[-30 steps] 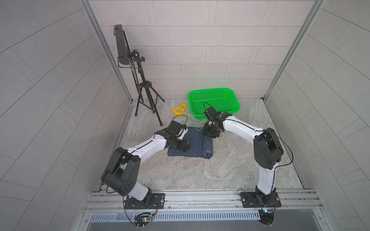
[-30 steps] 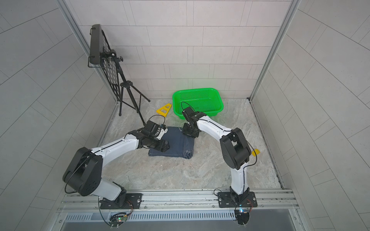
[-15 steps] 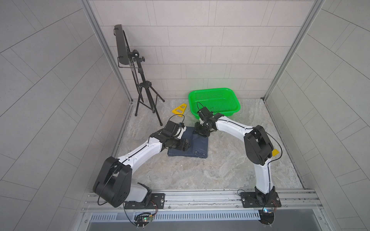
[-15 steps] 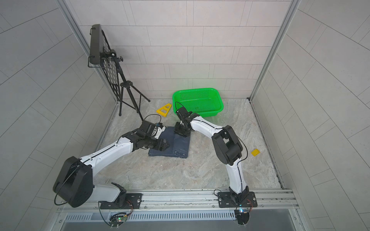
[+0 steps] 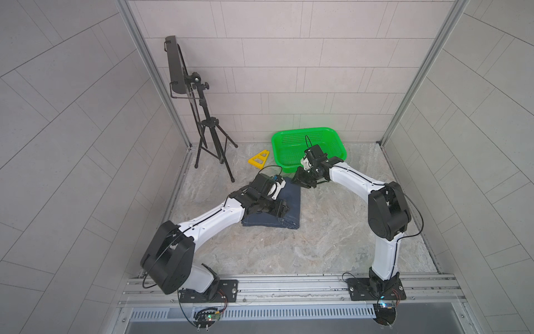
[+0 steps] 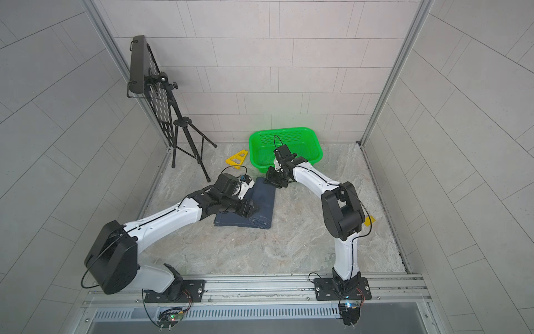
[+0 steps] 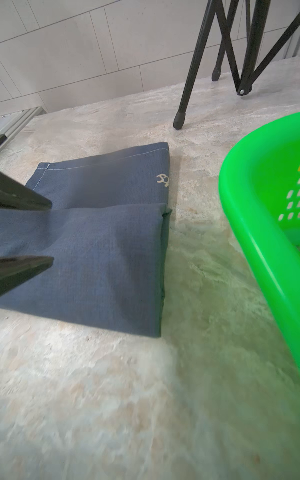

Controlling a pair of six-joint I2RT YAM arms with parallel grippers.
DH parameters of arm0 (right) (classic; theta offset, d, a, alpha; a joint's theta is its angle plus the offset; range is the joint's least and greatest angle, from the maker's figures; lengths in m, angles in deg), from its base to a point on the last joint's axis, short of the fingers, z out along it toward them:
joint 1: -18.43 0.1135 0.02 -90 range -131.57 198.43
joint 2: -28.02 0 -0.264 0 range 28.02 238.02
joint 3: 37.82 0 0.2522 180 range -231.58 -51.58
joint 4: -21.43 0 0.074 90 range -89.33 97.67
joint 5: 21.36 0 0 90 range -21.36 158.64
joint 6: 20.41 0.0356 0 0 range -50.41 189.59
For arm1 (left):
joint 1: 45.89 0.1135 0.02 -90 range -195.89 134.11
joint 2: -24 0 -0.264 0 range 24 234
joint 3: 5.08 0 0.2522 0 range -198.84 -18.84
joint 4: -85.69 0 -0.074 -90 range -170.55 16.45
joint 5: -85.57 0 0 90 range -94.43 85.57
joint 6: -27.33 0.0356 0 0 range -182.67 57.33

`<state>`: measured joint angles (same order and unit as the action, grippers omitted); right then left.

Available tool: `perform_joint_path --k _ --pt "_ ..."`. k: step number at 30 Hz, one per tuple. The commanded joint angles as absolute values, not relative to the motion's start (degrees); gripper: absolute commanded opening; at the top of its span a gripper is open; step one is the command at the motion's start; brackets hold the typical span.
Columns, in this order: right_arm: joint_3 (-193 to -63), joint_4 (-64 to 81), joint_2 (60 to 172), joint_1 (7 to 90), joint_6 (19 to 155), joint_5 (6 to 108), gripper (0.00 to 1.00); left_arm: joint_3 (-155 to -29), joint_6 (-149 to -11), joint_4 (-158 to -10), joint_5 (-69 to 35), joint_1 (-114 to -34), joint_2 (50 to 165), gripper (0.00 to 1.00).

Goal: Roll up the pillowcase
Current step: Roll the pillowcase at the center of the board.

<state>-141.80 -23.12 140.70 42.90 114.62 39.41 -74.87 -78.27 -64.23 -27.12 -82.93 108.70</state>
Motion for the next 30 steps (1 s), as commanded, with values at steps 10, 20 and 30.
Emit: perform_joint_path --k 10,20,30 --pt "-143.1 -12.1 150.2 43.4 112.6 41.9 0.21 -73.4 -69.1 -60.3 -22.6 -84.0 117.1 0.66" --pt "-140.3 -8.3 152.2 45.2 106.2 49.2 0.21 -69.2 -68.3 -61.8 -21.2 -84.2 120.0 0.66" --pt "-135.3 0.1 144.1 46.3 100.3 53.3 0.23 -72.3 -68.0 -58.6 -22.5 -84.2 119.2 0.66"
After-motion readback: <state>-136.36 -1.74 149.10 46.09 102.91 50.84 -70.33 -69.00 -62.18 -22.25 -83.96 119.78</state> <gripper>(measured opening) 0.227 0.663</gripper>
